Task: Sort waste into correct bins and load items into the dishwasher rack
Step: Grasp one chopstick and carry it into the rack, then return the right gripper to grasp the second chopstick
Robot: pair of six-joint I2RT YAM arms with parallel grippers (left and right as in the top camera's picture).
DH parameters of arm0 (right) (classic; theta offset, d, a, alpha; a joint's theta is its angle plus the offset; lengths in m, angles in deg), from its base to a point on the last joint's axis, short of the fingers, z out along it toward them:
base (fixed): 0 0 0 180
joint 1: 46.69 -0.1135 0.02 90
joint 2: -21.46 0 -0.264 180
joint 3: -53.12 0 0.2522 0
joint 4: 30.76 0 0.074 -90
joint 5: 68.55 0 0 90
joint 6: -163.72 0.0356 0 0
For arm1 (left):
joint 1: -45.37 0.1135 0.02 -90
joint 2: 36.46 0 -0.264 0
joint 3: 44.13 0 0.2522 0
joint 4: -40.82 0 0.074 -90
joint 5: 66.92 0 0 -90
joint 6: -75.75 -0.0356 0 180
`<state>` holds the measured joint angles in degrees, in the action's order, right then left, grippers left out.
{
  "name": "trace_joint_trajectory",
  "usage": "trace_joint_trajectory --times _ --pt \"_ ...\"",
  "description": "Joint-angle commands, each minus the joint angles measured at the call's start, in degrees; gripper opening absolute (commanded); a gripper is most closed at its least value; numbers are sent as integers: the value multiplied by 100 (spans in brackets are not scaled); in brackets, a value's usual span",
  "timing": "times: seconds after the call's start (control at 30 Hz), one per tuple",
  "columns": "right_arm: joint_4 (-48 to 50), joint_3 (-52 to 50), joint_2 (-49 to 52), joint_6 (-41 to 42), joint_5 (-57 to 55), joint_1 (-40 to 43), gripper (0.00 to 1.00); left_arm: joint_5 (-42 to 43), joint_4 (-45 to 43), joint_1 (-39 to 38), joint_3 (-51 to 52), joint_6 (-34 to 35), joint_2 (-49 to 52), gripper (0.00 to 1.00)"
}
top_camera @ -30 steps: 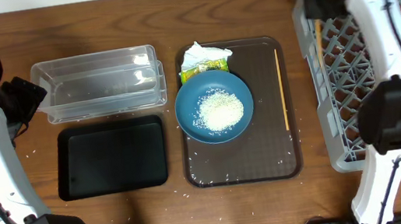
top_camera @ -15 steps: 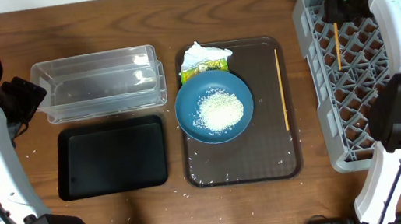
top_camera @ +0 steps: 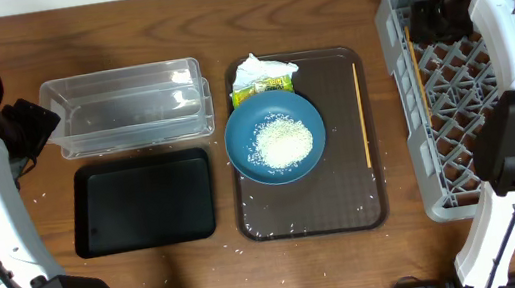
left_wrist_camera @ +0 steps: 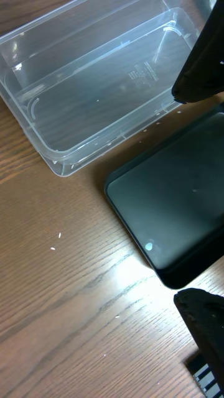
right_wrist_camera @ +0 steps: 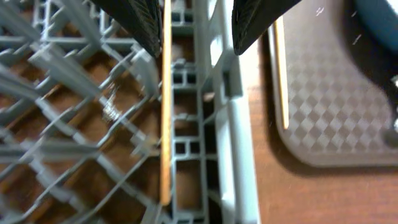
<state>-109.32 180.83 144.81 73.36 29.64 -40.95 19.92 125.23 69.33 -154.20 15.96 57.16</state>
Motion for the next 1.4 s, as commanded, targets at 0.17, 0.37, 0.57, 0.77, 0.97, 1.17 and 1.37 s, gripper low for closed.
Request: trace_joint_trajectory --times 0.17,0.37,0.57,0.77,0.97,1.17,1.37 --pt "-522 466 -313 199 627 -503 55 -33 26 20 -90 52 -79 98" --pt "-621 369 -278 251 531 -1099 66 -33 26 20 -90 52 -79 98" --pt "-372 -52 -177 704 72 -1622 55 -33 24 17 -90 52 -79 98" --pt "142 -800 -140 1552 -756 -2022 51 -33 26 20 -90 52 -79 98" --pt "404 -1368 -138 1923 -756 -1963 41 -33 26 17 -90 52 -79 98" --pt "892 -1993 -138 1921 -774 -2004 40 -33 26 20 -87 52 -79 98" --pt "1082 -2288 -138 1919 -798 -1939 40 -33 26 20 -90 52 -79 98"
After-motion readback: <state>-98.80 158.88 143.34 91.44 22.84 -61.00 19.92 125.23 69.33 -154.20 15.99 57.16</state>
